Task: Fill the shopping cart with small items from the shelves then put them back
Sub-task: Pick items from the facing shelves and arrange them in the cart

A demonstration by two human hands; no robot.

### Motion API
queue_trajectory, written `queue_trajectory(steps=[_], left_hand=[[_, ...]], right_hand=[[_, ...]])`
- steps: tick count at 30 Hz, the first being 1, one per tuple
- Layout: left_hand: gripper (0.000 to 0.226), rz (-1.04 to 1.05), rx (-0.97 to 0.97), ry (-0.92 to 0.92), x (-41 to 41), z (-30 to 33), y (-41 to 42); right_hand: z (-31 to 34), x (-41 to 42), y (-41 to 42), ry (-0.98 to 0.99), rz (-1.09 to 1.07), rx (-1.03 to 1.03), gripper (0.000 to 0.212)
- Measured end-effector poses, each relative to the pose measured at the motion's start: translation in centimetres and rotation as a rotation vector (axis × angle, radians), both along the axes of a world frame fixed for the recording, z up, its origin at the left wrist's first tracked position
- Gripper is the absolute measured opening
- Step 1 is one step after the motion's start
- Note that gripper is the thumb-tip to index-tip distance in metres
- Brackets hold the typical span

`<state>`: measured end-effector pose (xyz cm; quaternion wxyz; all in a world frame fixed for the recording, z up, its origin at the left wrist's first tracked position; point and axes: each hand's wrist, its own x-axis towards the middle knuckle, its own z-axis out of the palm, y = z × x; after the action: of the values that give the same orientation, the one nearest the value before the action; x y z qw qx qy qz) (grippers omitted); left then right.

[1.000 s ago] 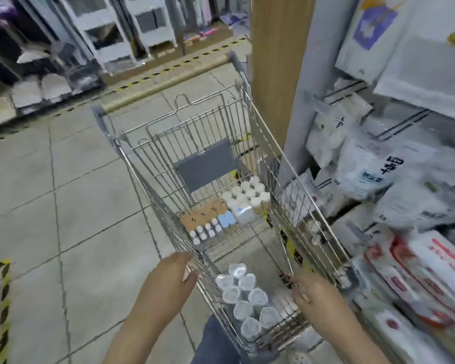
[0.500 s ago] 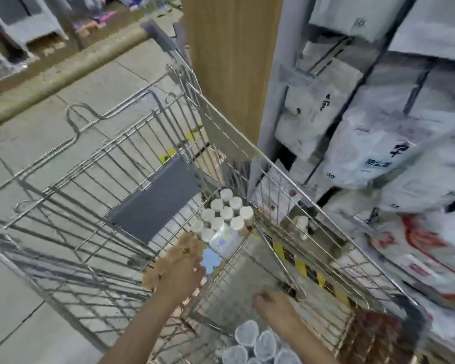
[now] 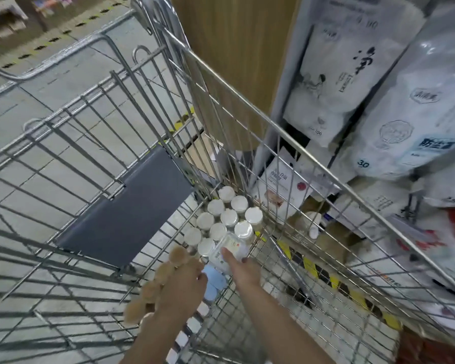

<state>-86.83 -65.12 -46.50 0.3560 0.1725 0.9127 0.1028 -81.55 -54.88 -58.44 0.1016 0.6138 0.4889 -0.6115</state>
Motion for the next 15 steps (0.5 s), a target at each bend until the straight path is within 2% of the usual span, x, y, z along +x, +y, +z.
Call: queue_trajectory(steps=[4,8,10,15], left_hand=[[0.021,0.077,0.030,-0.048,-0.4,-0.2,0.2],[0.019,0.152,0.045,-0.065,-0.2,0.5,0.3],[0.016,0.132,0.041,-0.032,-0.3,0.8,0.6],[0.031,0.024,-0.057,0.011,-1.2,-1.6,3.1]], right_hand=[[-0.8,0.0,-0.3,-0.050,0.019,0.094,0.062],[-0.7,1.0,-0.4,0.005,0.030,0.177,0.039],[-0.7,1.7,-0.2,0.016,0.027,0.167,0.035],[0.1,4.6,1.5,0.068,-0.041,0.113,0.015]])
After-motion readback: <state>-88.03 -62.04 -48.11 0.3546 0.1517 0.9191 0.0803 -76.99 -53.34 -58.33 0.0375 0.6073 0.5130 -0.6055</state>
